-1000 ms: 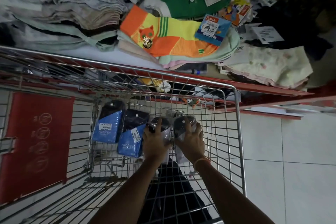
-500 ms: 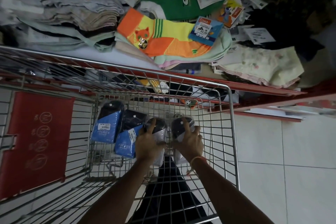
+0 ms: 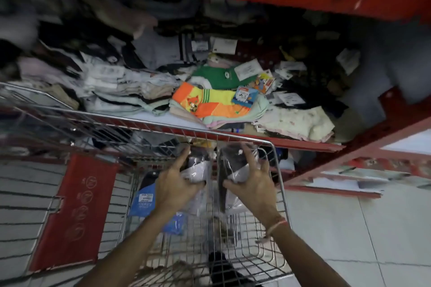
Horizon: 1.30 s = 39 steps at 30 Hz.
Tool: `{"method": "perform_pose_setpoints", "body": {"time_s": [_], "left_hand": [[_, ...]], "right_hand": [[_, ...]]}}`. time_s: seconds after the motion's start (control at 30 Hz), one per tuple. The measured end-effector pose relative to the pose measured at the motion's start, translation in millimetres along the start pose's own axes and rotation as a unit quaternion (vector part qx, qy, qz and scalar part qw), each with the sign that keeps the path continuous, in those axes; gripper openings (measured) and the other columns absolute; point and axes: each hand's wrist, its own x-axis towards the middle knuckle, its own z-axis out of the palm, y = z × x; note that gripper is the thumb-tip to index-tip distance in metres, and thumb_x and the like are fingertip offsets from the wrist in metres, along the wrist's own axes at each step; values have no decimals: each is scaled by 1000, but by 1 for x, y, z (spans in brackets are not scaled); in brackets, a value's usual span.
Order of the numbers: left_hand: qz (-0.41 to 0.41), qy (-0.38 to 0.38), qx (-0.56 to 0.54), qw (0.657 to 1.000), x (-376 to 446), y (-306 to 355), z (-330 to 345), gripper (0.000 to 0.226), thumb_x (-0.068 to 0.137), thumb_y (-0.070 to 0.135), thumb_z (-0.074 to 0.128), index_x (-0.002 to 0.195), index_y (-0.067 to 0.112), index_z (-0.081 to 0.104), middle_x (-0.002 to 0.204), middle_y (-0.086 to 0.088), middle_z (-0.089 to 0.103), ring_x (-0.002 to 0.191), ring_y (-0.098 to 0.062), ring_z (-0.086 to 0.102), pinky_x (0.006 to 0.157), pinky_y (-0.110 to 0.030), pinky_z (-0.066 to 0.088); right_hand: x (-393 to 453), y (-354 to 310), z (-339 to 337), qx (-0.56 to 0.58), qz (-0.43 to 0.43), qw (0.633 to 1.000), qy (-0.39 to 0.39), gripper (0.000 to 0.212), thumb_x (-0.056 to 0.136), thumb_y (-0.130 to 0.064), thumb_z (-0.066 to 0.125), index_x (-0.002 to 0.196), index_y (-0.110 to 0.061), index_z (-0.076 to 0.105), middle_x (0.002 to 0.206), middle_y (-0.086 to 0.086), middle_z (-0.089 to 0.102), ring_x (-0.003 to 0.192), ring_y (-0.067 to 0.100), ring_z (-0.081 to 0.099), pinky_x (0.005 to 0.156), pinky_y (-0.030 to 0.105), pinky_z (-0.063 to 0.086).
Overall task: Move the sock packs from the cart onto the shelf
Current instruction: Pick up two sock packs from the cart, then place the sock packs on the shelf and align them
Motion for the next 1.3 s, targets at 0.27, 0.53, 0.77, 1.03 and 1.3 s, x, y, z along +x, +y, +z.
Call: {"method": "perform_pose_setpoints", "body": {"time_s": [0.27,0.53,0.77,1.03,1.3], "left_hand": [[133,133,-32,982,8,86,-79,102,57,42,85,142,44,30,139,-7,50,119,-25,53,94,-35,49],[241,232,-57,941,20,176,-139,101,59,44,83,141,49,26,136,-1,52,117,-23,54,89,-33,48],[320,311,-101,889,40,272,-178,96,60,41,82,141,47,29,119,1,55,104,-17,56,79,-29,47],[336,402,-75,848,79,359,-178,90,61,42,75,141,42,33,113,-7,42,102,-25,45,61,-29,42],[327,417,-79,844,112,375,-136,85,68,40,74,143,33,34,115,-13,43,101,-27,44,52,-24,43]], "right_hand": [[-1,-64,-95,63,-106,980,154,101,64,-51,78,144,-52,15,130,13,39,75,26,62,53,28,51],[7,-113,-191,107,-181,937,278,98,66,-45,77,143,-53,17,131,6,40,61,7,53,47,16,39],[33,-149,-267,132,-248,870,405,95,69,-39,76,145,-50,20,133,8,38,65,2,44,48,16,38],[96,-168,-313,135,-268,827,476,95,75,-37,75,147,-49,14,144,16,28,98,33,58,66,43,57],[136,-147,-314,120,-272,839,456,82,85,-40,69,149,-41,18,150,16,21,91,21,58,67,30,51]]}}
